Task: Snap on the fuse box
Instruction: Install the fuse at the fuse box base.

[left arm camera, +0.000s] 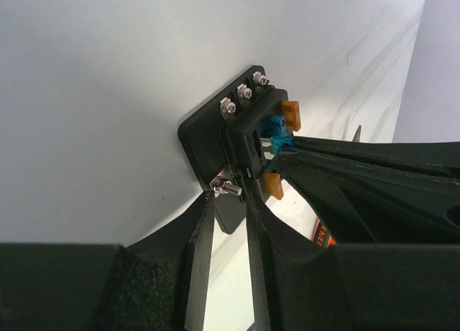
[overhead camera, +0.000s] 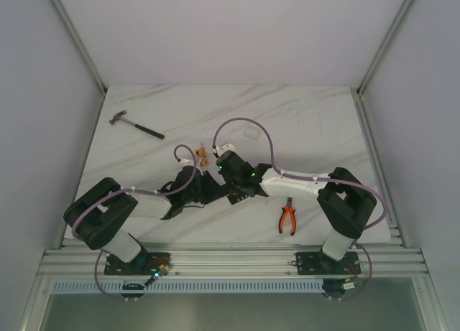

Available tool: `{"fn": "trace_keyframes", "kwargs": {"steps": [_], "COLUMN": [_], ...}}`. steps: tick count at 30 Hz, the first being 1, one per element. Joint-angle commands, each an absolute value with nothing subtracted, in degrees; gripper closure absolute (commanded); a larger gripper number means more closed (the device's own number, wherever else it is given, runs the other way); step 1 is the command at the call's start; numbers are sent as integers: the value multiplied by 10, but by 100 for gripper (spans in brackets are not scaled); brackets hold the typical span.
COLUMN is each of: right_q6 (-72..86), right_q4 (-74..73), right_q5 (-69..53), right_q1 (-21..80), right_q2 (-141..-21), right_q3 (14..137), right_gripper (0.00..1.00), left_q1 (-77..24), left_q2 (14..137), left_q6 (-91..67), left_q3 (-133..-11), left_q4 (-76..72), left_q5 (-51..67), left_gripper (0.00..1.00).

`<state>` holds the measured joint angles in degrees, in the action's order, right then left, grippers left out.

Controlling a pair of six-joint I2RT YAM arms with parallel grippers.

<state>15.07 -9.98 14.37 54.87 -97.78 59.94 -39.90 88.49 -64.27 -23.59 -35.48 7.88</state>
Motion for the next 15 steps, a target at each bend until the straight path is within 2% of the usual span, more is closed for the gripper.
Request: {"fn": "trace_keyframes", "kwargs": {"steps": [1, 15], "right_q6": [163, 168], "right_q4": [-98, -110], "right_q5": [165, 174], "right_q1": [555, 560], "right_q2": [-990, -1006], "right_q3": [620, 629], "right_gripper": [100, 100], "left_q1": [-396, -393], "left_q2": [900, 929], "left_q6": [-658, -675], "left_q3": [-254, -257], "left_q4": [-359, -360], "left_q5": [82, 93], "left_gripper": [67, 72]}}
